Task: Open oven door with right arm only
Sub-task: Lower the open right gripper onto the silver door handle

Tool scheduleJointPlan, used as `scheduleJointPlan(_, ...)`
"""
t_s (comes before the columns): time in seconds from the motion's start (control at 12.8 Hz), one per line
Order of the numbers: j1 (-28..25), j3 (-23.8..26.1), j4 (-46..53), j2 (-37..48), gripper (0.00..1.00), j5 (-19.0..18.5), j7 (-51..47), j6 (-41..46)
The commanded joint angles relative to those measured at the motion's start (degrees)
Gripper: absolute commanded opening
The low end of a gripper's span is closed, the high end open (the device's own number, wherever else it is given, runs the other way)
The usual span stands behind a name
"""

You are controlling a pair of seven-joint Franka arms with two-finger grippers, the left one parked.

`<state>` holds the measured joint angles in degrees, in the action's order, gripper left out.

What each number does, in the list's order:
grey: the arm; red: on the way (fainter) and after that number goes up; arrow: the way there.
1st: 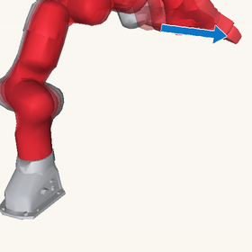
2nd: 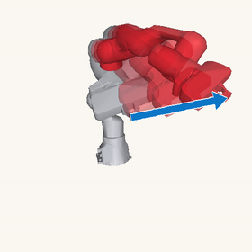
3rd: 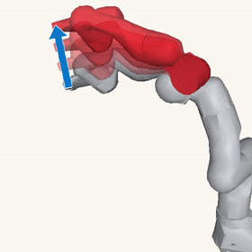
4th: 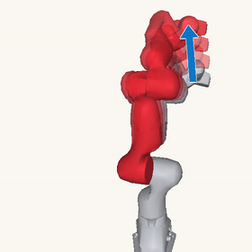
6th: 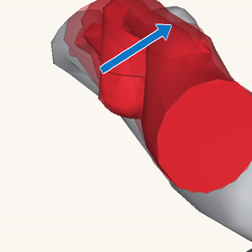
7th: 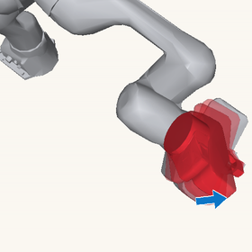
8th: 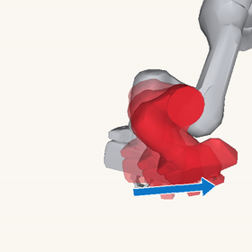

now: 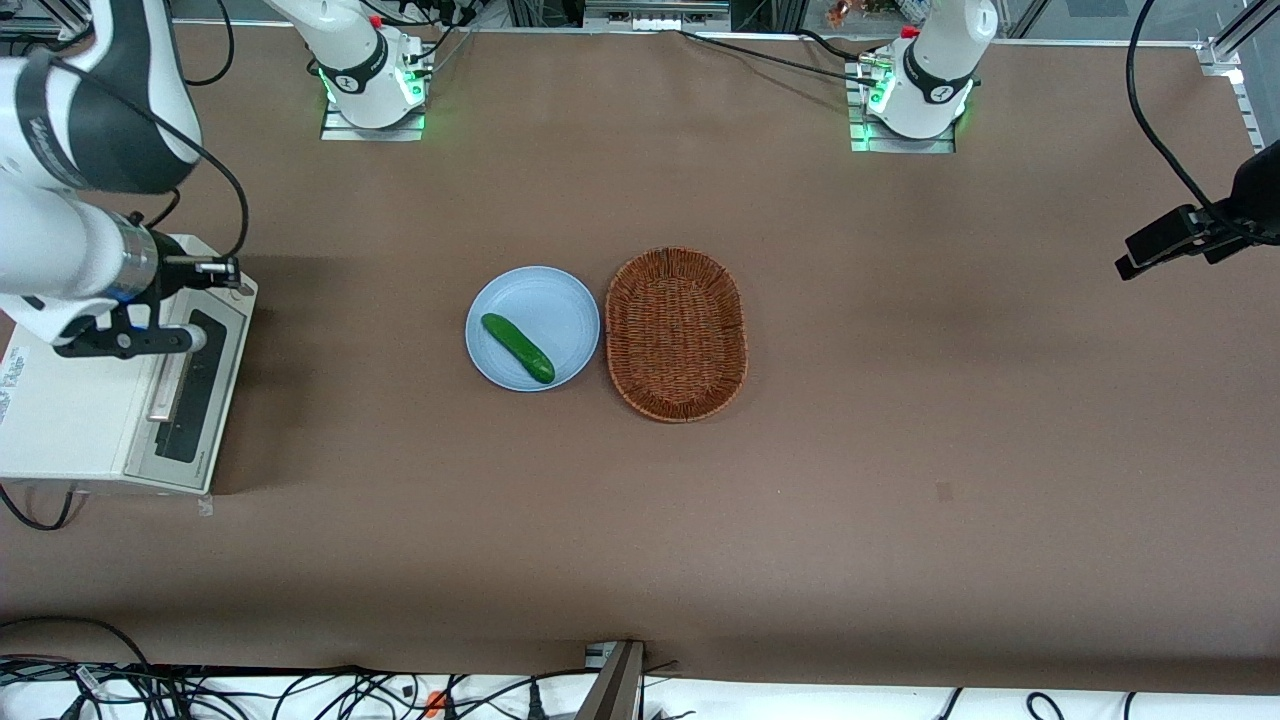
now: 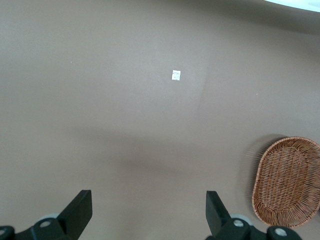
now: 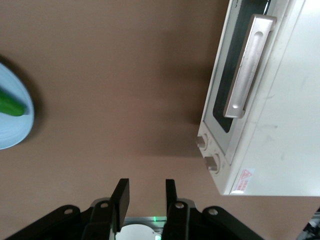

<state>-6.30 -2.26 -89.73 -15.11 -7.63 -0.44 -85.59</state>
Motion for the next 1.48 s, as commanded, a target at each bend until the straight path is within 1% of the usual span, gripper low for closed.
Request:
scheduleJointPlan(0.0,-0.4,0.0,0.4,-2.8,0.1,-4.0,-1.1,-1.1)
scheduleJointPlan(0.08,-0.6,0.0,0.4,-3.6,0.05,-6.4,-1.1,-1.4)
scheduleJointPlan(0.16,-0.7,0.0,0.4,-4.1,0.0,-7.9,-1.1,-1.4)
scheduleJointPlan(0.47,-0.6,-0.2,0.5,-6.9,0.0,-13.8,-1.1,-3.6)
scheduleJointPlan(0.62,0.3,-0.6,0.5,-9.0,0.0,-18.3,-0.4,-6.9)
scheduleJointPlan(0.7,1.6,-0.6,0.6,-10.4,0.0,-19.3,0.0,-9.0)
scheduleJointPlan(0.86,3.6,-0.6,1.0,-12.2,0.0,-21.1,0.3,-11.4)
scheduleJointPlan(1.25,3.1,-0.6,1.5,-12.6,0.0,-20.9,0.2,-11.1)
scheduleJointPlan(1.41,2.9,-0.6,1.5,-12.6,0.0,-20.3,-0.3,-11.0)
